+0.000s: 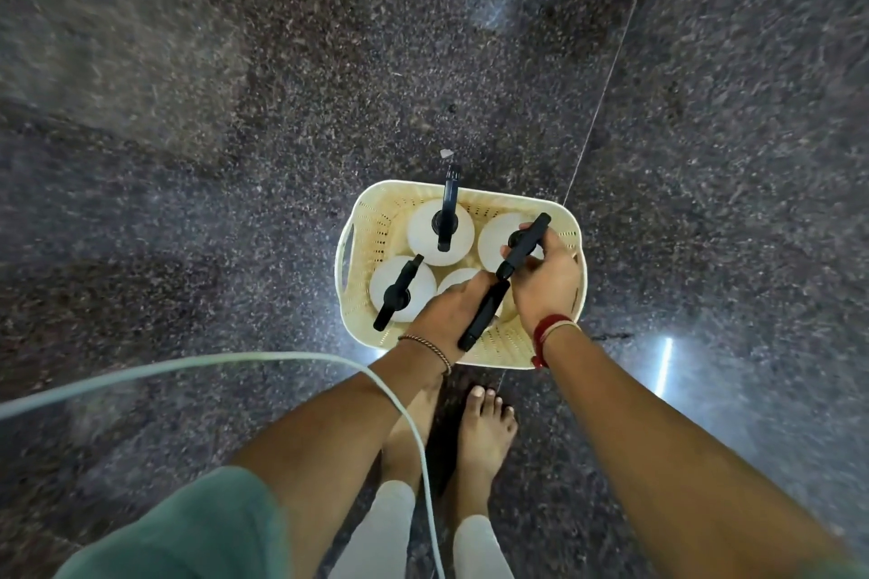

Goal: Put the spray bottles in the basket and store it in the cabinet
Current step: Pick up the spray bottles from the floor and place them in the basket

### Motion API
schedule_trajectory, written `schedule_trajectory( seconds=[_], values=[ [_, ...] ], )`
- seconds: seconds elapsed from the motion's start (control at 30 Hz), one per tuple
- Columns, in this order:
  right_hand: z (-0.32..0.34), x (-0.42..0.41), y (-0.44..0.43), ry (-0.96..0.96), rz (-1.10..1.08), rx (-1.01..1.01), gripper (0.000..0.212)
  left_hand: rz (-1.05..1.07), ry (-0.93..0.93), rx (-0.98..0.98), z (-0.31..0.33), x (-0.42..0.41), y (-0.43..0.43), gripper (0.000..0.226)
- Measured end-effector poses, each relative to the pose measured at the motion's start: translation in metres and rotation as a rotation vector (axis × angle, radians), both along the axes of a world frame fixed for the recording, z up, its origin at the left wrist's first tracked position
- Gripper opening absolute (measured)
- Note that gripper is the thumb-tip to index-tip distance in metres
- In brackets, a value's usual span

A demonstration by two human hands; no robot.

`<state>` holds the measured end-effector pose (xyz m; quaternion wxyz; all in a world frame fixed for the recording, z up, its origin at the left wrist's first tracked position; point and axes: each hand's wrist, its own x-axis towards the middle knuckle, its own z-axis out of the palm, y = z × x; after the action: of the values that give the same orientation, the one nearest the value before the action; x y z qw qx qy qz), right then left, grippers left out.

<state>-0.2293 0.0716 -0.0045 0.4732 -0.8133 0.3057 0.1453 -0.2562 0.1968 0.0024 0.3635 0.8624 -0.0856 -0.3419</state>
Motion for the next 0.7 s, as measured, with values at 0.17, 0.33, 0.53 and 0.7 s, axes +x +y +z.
schedule_trajectory(
  seconds=[0.17, 0.33, 0.53, 0.7],
  values=[
    [-0.004, -0.007, -0.006, -0.015, -0.006, 0.037, 0.028, -0.05, -0.021, 0.021, 0.002, -0.007, 0.001, 0.024],
    [-0.01, -0.01, -0.01, -0.018, 0.034, 0.043, 0.03, -0.083, -0.074, -0.002, 0.003, -0.009, 0.003, 0.026],
    [-0.009, -0.01, -0.014, 0.002, 0.065, 0.069, 0.049, -0.101, -0.082, 0.084, 0.001, -0.018, 0.024, 0.05],
    [0.012, -0.019, -0.027, -0.044, -0.003, -0.006, 0.066, -0.141, -0.151, 0.104, 0.028, -0.027, 0.038, 0.055]
  ],
)
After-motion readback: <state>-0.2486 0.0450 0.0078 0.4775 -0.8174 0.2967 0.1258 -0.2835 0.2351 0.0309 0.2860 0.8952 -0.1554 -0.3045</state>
